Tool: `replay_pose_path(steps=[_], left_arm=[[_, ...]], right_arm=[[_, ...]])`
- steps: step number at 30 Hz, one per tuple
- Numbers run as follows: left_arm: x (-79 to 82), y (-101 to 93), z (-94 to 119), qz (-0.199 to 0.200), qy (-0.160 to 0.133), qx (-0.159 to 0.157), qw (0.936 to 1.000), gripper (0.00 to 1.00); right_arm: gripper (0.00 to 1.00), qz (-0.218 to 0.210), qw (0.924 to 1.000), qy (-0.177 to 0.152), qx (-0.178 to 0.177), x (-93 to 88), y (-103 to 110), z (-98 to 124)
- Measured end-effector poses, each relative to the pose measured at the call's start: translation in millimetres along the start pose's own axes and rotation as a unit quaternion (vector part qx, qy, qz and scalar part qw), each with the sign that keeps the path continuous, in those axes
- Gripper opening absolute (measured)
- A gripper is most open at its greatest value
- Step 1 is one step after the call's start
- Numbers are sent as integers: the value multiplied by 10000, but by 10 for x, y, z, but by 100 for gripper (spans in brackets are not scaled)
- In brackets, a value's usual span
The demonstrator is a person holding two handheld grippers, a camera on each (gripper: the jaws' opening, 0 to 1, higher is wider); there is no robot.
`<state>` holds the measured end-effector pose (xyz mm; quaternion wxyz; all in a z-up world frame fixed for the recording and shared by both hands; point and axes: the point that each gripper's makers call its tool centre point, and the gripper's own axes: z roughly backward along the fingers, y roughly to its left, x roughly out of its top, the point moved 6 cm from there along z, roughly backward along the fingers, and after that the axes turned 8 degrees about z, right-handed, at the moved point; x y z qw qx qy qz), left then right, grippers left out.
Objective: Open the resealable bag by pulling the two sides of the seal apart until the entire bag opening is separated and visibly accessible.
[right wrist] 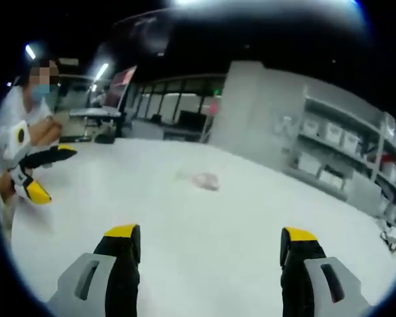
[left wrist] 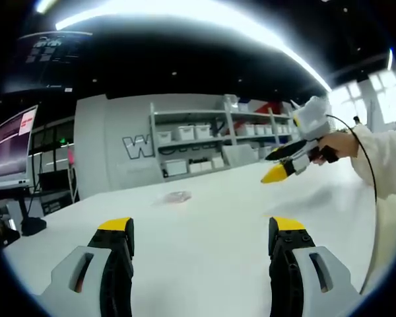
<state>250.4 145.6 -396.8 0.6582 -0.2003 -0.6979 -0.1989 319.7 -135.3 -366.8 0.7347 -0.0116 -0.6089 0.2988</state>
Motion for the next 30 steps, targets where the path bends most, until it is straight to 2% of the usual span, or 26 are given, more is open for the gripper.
replay_pose_path(steps=[9,18,30], left_arm=[[-4,-5,1,-11,17,-2,10000,83],[-5,-9,-2,-16,42,0,10000,83],[-3,-12,-6,-11,39,1,10000,83]], right_arm=[[88,-68,10000,35,17,-16,-18,-29],[88,-145,9999,-77,38,98,-49,-76],[86,-329,9994,-86,66,121,-77,-191]])
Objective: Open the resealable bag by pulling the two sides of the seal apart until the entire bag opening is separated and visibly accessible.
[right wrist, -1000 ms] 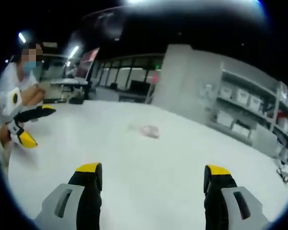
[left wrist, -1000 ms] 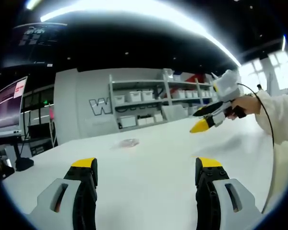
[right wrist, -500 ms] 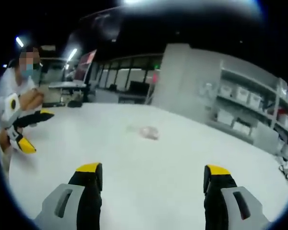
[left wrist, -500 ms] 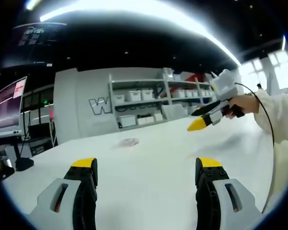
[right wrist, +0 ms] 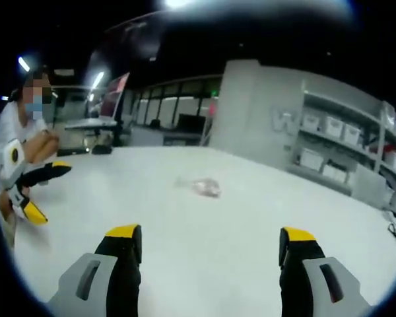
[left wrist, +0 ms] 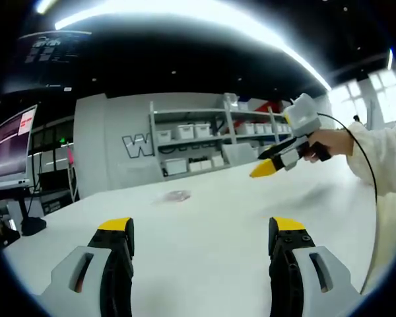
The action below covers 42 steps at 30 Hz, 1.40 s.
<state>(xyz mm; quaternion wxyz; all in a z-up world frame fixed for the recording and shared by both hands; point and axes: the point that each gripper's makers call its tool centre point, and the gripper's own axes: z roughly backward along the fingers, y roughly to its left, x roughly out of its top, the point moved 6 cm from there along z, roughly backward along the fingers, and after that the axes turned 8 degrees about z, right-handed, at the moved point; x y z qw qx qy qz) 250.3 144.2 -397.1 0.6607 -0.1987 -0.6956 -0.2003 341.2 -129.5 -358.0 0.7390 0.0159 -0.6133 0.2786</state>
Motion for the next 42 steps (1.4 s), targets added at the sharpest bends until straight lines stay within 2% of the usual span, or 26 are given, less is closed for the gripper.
replay_pose_path(steps=[5,12,32,42], left_arm=[[-1,-1,-1,-7,0,1,10000,83],[-4,2,0,-13,0,2,10000,83],[-9,4,-3,-55,-2,16,10000,83],[-7,4,-4,-41,-8,16,10000,83]], right_arm=[[86,-27,10000,12,-26,5,-20,-46],[83,-191,9996,-174,-118,59,-40,-91],[85,-106,9998,-21,-153,2,-74,-180],[85,-61,9998,-41,-173,44,-83,-251]])
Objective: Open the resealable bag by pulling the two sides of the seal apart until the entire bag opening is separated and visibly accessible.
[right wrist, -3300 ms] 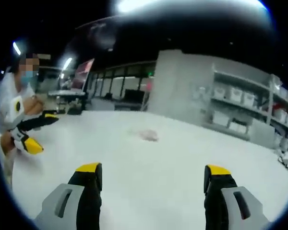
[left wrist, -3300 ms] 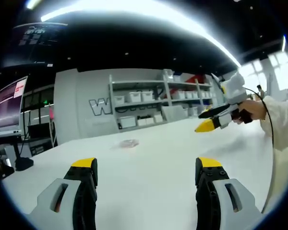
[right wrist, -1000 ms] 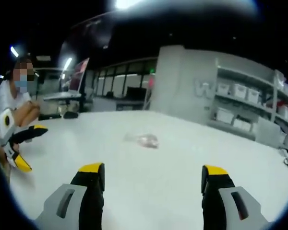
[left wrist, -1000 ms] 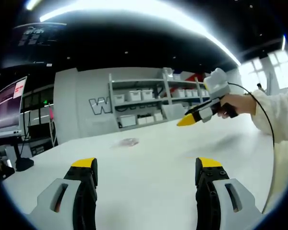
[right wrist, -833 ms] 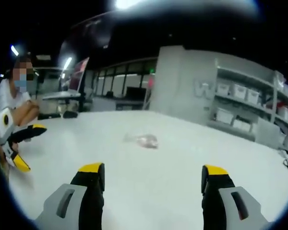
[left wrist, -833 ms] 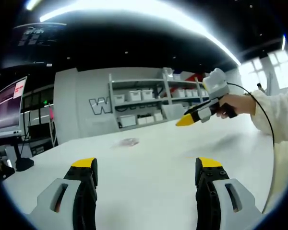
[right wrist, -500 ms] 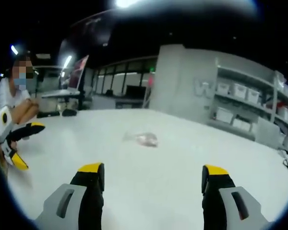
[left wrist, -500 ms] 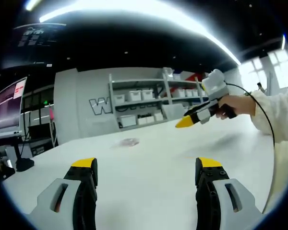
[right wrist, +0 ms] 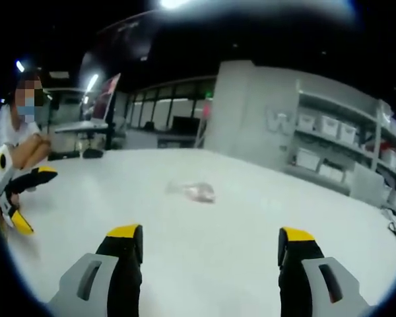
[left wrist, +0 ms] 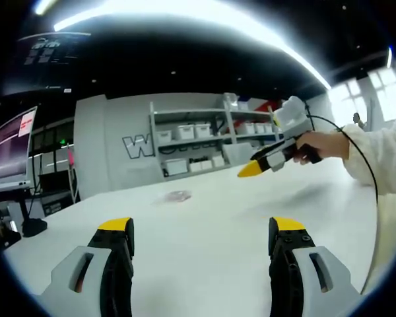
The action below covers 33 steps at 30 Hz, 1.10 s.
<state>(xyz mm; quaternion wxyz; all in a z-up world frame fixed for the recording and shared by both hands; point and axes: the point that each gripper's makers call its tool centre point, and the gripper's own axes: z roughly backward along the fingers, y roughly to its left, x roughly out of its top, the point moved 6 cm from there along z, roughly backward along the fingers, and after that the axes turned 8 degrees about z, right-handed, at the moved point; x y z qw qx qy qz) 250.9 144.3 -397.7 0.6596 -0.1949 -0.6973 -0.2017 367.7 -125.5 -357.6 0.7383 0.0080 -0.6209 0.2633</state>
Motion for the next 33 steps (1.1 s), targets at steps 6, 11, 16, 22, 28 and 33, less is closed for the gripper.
replay_pose_path(steps=[6,11,16,22,28,33], left_arm=[[-2,-2,-1,-6,5,-6,10000,83],[-5,-2,-5,-3,18,-4,10000,83],[-8,-5,-6,-9,26,-5,10000,83],[-9,-9,-9,-13,39,0,10000,83],[-9,-13,-8,-19,47,-4,10000,83],[-8,-13,-8,-23,50,-3,10000,83]], right_arm=[[85,149,9999,17,-68,16,-15,-31],[85,276,9995,50,-124,2,-27,-53],[85,485,9985,43,-244,-13,-49,-63],[85,582,9978,86,-305,-48,-79,-82],[85,550,9980,139,-284,-82,-94,-121],[85,541,9980,128,-300,-62,-117,-151]])
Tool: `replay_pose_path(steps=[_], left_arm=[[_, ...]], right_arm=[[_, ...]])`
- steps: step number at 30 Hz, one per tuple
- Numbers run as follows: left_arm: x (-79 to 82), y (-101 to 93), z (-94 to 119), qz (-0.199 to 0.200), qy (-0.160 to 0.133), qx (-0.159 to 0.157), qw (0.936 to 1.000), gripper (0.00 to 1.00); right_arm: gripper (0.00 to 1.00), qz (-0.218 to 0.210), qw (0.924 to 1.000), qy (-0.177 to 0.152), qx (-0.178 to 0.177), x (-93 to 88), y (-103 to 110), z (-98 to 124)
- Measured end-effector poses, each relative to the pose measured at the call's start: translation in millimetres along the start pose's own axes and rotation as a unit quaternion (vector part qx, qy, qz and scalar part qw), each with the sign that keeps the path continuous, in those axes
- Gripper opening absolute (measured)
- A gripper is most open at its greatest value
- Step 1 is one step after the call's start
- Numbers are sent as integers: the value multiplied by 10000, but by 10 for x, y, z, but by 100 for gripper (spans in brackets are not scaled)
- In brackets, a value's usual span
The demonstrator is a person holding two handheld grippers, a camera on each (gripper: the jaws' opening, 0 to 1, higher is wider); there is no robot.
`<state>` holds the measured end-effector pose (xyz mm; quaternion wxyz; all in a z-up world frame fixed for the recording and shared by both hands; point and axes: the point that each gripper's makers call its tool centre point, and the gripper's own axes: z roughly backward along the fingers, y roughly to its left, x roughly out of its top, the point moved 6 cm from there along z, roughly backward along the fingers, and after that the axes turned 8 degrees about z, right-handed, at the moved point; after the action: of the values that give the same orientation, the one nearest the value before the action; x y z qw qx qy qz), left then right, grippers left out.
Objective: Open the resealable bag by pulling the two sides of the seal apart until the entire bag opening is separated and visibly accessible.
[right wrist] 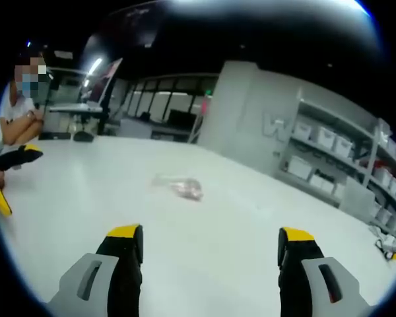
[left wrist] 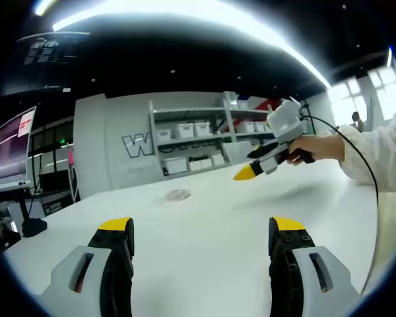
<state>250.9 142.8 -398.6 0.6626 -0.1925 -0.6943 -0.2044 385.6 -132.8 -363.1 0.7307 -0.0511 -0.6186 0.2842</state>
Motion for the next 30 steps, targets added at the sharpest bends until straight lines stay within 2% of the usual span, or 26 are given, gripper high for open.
replay_pose_path(steps=[22,30], left_arm=[[2,4,5,0,5,11,10000,83],[1,5,1,-6,2,19,10000,83]], right_arm=[[85,131,9999,-42,6,54,17,-89],[85,666,9976,-138,-147,130,16,-162]])
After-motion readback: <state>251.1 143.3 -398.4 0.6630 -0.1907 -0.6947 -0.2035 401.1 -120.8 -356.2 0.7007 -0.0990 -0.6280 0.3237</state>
